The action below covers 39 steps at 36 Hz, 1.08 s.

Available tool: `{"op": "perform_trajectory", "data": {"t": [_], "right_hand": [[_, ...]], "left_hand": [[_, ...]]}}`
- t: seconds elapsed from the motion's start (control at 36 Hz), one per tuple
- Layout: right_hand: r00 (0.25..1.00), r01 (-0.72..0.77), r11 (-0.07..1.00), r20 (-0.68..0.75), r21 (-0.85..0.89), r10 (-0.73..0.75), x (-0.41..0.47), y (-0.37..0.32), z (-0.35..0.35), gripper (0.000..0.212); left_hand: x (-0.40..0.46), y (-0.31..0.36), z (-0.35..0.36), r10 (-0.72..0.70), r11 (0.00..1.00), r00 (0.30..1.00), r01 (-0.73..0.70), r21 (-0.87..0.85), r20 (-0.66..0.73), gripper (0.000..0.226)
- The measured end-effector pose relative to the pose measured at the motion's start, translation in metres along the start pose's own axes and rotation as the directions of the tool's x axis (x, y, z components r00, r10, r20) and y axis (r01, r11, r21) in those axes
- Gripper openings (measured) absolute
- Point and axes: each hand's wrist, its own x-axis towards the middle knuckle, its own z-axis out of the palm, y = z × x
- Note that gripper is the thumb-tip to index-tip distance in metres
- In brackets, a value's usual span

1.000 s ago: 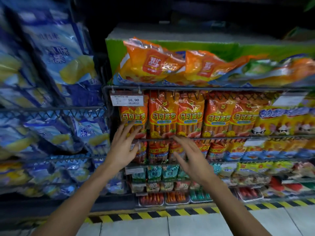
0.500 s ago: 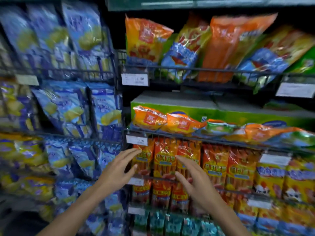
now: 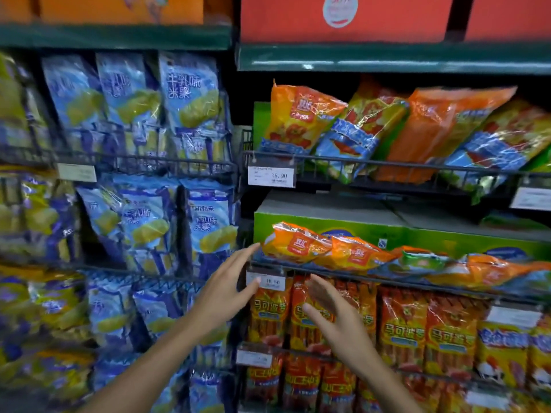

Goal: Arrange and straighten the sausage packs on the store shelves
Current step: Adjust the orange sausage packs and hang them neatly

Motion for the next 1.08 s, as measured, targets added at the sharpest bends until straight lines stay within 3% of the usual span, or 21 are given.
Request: {"op": "perform_trajectory", "data": {"t": [0.08,0.19,0.33,0.53,0.67,0.78,0.92,1.08], "right_hand": [[0.997,-0.058,0.997,-0.048,0.053,0.06,0.008,-0.005,0.022,0.071],[0.981,-0.085,0.988,-0.163,0.132,0.106,0.018,-0.011,0.05,0.104],[0.948,-0.096,0.966,-0.275,0.24,0.163,0.031,-0.021,0.072,0.081],[0.905,-0.102,0.95,-0.368,0.294,0.211,0.041,-0.026,0.082,0.071],[0.873,-0.12,0.963,-0.436,0.243,0.219,0.046,-0.03,0.091,0.086],[0.865,-0.133,0.97,-0.454,0.203,0.213,0.051,-0.035,0.096,0.094],[0.884,-0.088,0.991,-0.45,0.102,0.125,0.063,-0.036,0.098,0.085],[0.903,-0.03,1.0,-0.428,0.008,0.03,0.082,-0.033,0.094,0.075]], "left_hand": [[0.016,-0.011,0.0,0.013,0.999,1.0,-0.013,-0.043,0.008,0.067],[0.038,-0.025,0.01,0.035,0.994,0.999,-0.035,-0.102,-0.001,0.069],[0.059,-0.038,0.025,0.081,0.981,0.997,-0.079,-0.176,0.001,0.069],[0.08,-0.055,0.028,0.181,0.974,0.982,-0.172,-0.151,0.052,0.063],[0.083,-0.057,0.021,0.246,0.968,0.969,-0.245,-0.053,0.014,0.061],[0.089,-0.062,0.014,0.278,0.959,0.96,-0.274,0.068,-0.041,0.08],[0.095,-0.072,0.008,0.093,0.992,0.996,-0.093,-0.084,-0.003,0.104],[0.098,-0.079,0.018,0.023,0.97,0.998,-0.038,-0.241,-0.066,0.063]]}}
